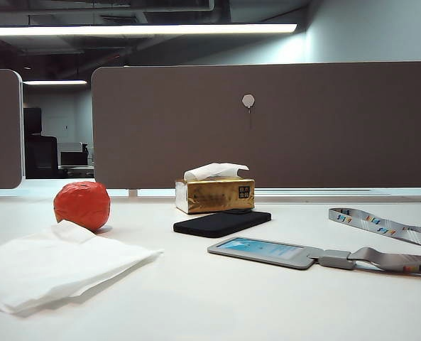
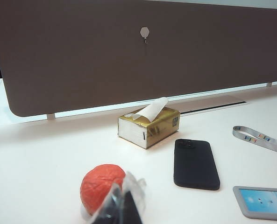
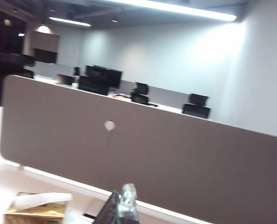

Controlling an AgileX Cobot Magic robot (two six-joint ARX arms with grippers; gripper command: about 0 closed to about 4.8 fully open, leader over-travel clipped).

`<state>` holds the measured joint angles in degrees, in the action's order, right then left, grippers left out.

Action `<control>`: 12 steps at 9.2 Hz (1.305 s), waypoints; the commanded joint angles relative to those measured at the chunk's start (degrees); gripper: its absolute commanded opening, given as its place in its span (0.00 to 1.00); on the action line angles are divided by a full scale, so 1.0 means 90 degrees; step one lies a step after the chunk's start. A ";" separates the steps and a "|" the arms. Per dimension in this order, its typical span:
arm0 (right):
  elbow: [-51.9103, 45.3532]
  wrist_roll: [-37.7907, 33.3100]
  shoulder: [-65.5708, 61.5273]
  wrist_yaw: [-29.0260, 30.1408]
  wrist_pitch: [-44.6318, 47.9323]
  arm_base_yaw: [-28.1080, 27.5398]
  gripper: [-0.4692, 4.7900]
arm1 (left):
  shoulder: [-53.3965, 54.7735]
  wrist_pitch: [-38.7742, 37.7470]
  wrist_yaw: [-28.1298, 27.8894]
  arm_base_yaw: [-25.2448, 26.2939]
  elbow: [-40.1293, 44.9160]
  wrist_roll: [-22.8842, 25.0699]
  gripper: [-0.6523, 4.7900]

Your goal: Pull out a tissue from the tissue box and use it to cover the ID card on the tabletop.

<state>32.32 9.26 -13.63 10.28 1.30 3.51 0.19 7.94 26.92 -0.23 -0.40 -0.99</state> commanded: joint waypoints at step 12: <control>0.3662 0.1979 -0.9797 0.2249 0.4923 0.1256 0.08 | 0.0005 0.0080 0.0202 -0.0007 -0.0024 -0.0153 0.11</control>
<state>65.01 27.11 -101.41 30.28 43.55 14.68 0.19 7.92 28.47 -0.23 -0.40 -2.26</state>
